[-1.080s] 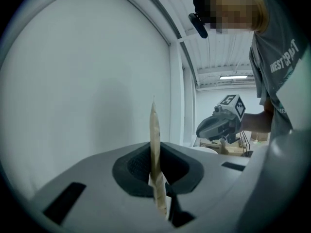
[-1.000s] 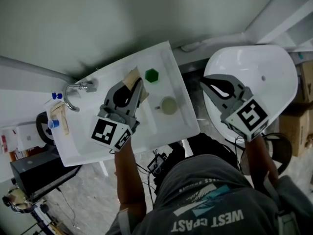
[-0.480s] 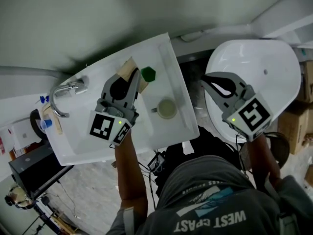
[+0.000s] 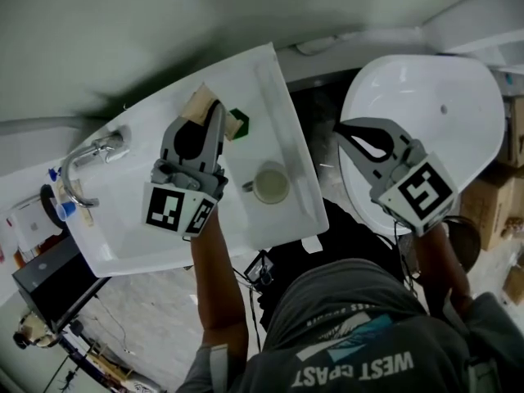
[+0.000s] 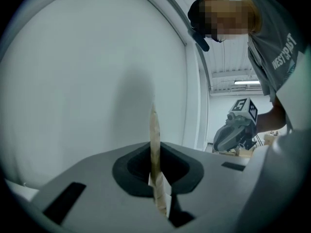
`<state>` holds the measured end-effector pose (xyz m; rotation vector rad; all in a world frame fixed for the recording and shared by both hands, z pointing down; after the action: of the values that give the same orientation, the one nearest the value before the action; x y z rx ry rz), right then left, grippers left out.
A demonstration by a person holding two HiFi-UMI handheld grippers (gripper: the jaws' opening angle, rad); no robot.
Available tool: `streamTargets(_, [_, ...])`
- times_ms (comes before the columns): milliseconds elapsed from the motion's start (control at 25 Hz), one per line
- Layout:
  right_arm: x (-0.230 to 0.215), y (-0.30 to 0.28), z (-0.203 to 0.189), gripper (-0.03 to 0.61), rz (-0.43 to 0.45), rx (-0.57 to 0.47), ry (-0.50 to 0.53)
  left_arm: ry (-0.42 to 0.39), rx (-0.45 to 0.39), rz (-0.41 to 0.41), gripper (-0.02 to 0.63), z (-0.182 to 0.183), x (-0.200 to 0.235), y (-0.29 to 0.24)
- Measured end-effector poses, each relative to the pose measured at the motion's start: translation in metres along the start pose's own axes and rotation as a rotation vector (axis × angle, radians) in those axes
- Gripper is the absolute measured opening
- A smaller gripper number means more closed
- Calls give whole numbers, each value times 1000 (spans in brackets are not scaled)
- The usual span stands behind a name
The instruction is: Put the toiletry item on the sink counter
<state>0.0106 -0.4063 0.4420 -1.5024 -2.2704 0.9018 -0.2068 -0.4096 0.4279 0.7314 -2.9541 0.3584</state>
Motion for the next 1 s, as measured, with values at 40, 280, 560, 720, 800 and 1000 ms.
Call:
streamTargets(40, [-2,-2,-2,32,5,5,-3,2,-3,4,15,-2,1,-2])
streamTargets(280, [-7,-15,-16,31,33,28,-19,10,4,18,15,-17,6,-13])
streamTargets(560, [-6,-27,-27,31,60,47,-38,28,49,25,17,-41,10,-17])
streamTargets(720, [-4,-30,-31,32,67,54,-43,45,84,16,17,-52,10,-17])
streamTargets(800, [-3,-31,-32,31,69,54,-45,49,98,11,17,-56,10,-16])
streamTargets(1000, [1,-32,-34,31,70,54,-46,44,121,-4,18,-61,11,-17])
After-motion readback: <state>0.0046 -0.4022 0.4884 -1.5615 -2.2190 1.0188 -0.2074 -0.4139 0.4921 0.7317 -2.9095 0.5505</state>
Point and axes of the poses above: the fingertips, and each gripper's own axes: y backward along the fingers, x to its left, z out of its top, the point moved 4 cm from there along y, backward along the fingers, and after that the axes turned 6 degrees about x, right-handed, at the moved point
